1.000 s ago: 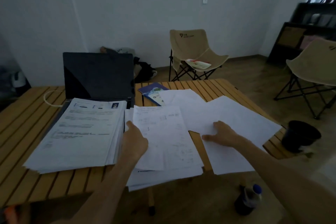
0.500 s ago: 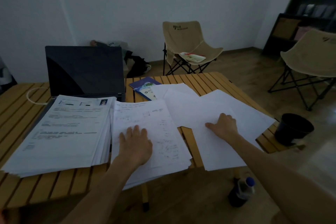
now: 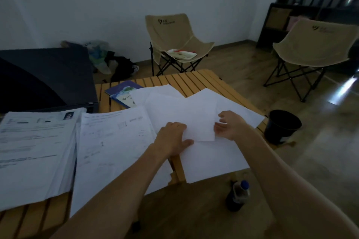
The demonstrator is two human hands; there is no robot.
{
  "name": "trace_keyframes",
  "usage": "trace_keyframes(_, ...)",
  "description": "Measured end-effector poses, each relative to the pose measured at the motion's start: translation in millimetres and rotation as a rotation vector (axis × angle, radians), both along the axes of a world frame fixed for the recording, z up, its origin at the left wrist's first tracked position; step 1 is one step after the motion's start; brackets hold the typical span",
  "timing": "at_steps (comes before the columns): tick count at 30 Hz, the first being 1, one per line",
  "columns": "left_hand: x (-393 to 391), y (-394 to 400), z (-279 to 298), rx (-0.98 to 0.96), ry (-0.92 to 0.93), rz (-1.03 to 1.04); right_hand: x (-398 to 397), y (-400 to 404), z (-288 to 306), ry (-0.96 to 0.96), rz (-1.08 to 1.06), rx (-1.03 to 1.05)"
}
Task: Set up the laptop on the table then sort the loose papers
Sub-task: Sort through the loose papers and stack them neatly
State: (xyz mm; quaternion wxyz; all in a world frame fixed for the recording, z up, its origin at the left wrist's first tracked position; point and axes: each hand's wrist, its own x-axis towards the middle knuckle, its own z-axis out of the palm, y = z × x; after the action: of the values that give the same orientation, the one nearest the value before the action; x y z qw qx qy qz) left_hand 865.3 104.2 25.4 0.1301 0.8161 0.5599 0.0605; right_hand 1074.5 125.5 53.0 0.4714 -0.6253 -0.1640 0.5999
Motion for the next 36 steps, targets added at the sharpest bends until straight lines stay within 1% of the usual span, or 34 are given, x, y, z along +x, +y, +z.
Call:
trace_keyframes(3,3,5,-13,0.102,-0.001,0.016,3,-1,-3,-0.080,0.192,0.016)
trace_keyframes(4,3,6,-15,0.124,-0.004,0.009,4,0,-3,-0.053,0.211,0.051)
trace_keyframes(6,1,9,-18,0.228,-0.071,0.045,3,1,4,0.086,0.208,0.115)
trace_keyframes(7,1,12,-16,0.295,-0.152,0.104,2,0,8,0.122,0.205,0.145)
trace_keyframes(8,0,14,-11,0.360,-0.259,0.181,1,-1,11,0.107,0.190,0.169)
trace_keyframes(9,-1,16,-1,0.404,-0.377,0.253,0,-1,11,0.030,0.160,0.190)
trace_keyframes(10,-3,18,11,0.414,-0.492,0.294,1,-1,9,-0.094,0.114,0.201)
trace_keyframes(12,-10,24,40,0.374,-0.694,0.321,3,-3,2,-0.352,0.037,0.197)
trace_keyframes(13,-13,24,57,0.359,-0.799,0.330,3,-4,-1,-0.420,0.024,0.191)
trace_keyframes(14,-18,25,73,0.346,-0.921,0.329,5,-6,-5,-0.447,0.028,0.180)
trace_keyframes(16,-31,21,101,0.307,-1.146,0.322,6,-8,-9,-0.438,0.053,0.171)
trace_keyframes(17,-39,17,111,0.302,-1.196,0.339,6,-10,-10,-0.443,0.067,0.177)
trace_keyframes(19,-59,9,119,0.334,-1.157,0.407,6,-12,-11,-0.480,0.101,0.202)
trace_keyframes(22,-89,2,113,0.339,-1.120,0.462,3,-13,-14,-0.586,0.127,0.228)
trace_keyframes(25,-113,-8,104,0.346,-1.122,0.490,2,-16,-19,-0.846,0.179,0.215)
trace_keyframes(27,-129,-11,96,0.340,-1.066,0.544,0,-18,-22,-0.993,0.236,0.222)
trace_keyframes(29,-148,-15,82,0.320,-0.904,0.614,-4,-22,-23,-1.156,0.352,0.210)
trace_keyframes(31,-166,-18,60,0.277,-0.663,0.681,-7,-24,-26,-1.383,0.480,0.124)
trace_keyframes(32,-174,-21,47,0.260,-0.532,0.706,-8,-25,-27,-1.456,0.522,0.067)
trace_keyframes(34,-187,-29,22,0.247,-0.323,0.740,-10,-24,-26,-1.485,0.544,-0.020)
trace_keyframes(36,-196,-34,1,0.240,-0.230,0.765,-12,-20,-21,-1.456,0.541,-0.082)
